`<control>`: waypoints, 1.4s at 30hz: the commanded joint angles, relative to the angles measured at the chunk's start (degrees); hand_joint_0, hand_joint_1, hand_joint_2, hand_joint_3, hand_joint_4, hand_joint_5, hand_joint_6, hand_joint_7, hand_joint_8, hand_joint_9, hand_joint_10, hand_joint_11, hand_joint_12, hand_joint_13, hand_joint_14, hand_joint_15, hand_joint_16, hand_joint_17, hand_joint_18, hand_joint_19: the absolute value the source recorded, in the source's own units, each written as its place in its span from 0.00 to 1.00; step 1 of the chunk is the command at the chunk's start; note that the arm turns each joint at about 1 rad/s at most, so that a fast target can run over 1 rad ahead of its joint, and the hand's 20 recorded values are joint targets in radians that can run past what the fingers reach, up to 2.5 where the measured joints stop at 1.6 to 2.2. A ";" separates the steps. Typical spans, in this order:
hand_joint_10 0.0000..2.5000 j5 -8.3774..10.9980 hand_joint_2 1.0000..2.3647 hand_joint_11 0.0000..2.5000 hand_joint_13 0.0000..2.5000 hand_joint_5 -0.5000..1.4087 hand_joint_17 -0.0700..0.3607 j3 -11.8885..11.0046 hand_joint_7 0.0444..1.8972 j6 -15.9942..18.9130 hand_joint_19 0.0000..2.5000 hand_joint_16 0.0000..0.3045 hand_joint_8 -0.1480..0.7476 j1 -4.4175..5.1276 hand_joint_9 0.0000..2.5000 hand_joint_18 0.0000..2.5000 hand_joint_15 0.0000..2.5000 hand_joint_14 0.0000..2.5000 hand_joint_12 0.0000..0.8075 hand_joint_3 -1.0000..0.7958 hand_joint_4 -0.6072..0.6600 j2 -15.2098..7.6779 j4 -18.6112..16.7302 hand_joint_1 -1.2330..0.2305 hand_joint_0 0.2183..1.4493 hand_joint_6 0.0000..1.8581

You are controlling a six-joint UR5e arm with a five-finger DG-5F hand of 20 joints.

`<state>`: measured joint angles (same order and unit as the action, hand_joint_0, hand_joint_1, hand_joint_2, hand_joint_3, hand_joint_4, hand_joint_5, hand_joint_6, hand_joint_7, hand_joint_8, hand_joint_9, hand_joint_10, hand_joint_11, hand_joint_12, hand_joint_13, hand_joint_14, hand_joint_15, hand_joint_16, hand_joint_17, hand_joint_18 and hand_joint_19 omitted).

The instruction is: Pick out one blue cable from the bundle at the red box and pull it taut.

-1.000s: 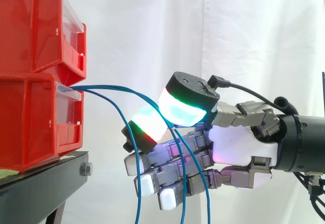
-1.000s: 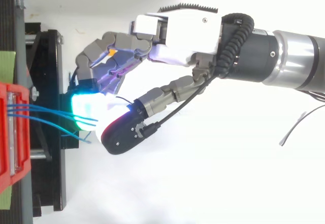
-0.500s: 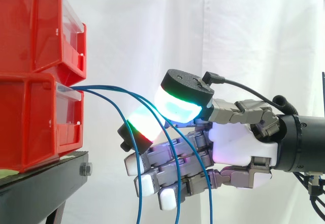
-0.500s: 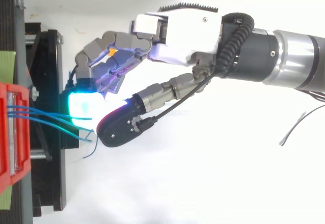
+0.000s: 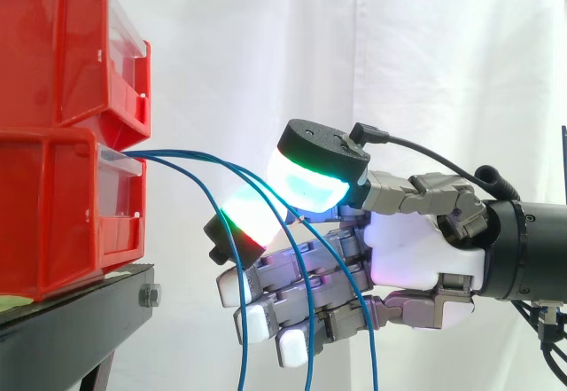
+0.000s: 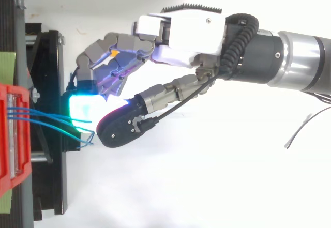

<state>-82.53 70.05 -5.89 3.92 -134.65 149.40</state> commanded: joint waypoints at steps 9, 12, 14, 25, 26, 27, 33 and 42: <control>0.01 0.09 0.01 0.26 0.30 0.15 0.42 0.00 0.48 0.00 0.26 0.16 0.48 -0.05 0.29 0.27 0.22 0.01 0.45 0.40 0.55 0.00 0.01 0.54 0.27 0.47; 0.01 0.09 0.01 0.26 0.31 0.15 0.43 0.00 0.47 0.00 0.26 0.17 0.48 -0.05 0.29 0.27 0.23 0.01 0.45 0.36 0.55 0.09 0.01 0.54 0.26 0.47; 0.01 0.00 0.01 0.26 0.31 0.15 0.43 0.00 0.47 0.00 0.25 0.17 0.49 -0.05 0.29 0.28 0.22 0.01 0.46 0.33 0.56 0.00 0.01 0.54 0.25 0.47; 0.01 0.00 0.00 0.27 0.34 0.16 0.46 0.00 0.45 0.09 0.21 0.19 0.51 -0.05 0.33 0.33 0.21 0.01 0.47 0.28 0.58 0.00 0.19 0.33 0.17 0.48; 0.01 0.00 0.00 0.27 0.34 0.16 0.46 0.00 0.45 0.09 0.21 0.19 0.50 -0.14 0.33 0.33 0.21 0.01 0.47 0.28 0.58 0.00 0.19 0.33 0.17 0.48; 0.01 0.09 0.00 0.27 0.34 0.16 0.45 0.00 0.45 0.00 0.21 0.18 0.50 -0.14 0.33 0.33 0.21 0.01 0.47 0.28 0.57 0.00 0.19 0.28 0.18 0.48; 0.01 0.00 0.00 0.27 0.33 0.16 0.40 0.00 0.48 0.00 0.21 0.15 0.46 -0.14 0.33 0.32 0.21 0.01 0.40 0.28 0.52 0.00 0.19 0.28 0.33 0.49; 0.01 0.00 0.02 0.28 0.35 0.15 0.40 0.00 0.63 0.00 0.23 0.15 0.47 -0.14 0.35 0.33 0.22 0.01 0.41 0.48 0.38 0.00 0.36 0.32 0.33 0.51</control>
<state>-82.49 70.05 -5.86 3.81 -134.65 149.71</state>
